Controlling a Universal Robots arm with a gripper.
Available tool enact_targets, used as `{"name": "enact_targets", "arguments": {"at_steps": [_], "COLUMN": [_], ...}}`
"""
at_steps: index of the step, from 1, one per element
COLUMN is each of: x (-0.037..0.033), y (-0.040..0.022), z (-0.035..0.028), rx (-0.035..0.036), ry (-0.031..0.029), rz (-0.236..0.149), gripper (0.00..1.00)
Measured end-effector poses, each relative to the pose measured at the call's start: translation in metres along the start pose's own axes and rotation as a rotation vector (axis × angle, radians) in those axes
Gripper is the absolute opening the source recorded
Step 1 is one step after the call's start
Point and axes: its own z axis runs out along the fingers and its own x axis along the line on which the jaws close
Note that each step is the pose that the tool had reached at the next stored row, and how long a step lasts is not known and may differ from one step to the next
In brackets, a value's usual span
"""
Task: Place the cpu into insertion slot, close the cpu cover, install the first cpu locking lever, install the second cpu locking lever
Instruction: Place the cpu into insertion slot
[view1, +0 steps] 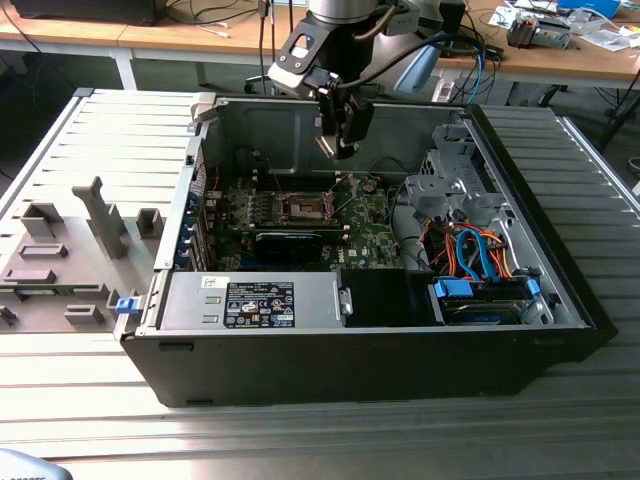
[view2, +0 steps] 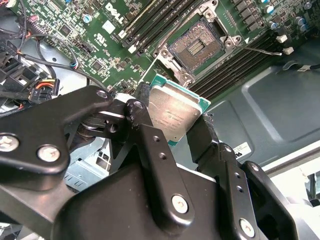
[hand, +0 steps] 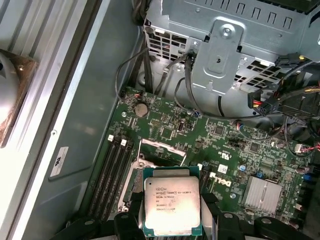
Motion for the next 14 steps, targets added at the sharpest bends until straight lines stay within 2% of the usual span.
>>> {"name": "enact_targets", "arguments": {"at_steps": [14], "x": [-0.0002], "y": [-0.0001], "z": [0.0001], "rx": [-0.0006], "ry": [-0.0026], "rz": [0.029], "gripper": [0.55]}}
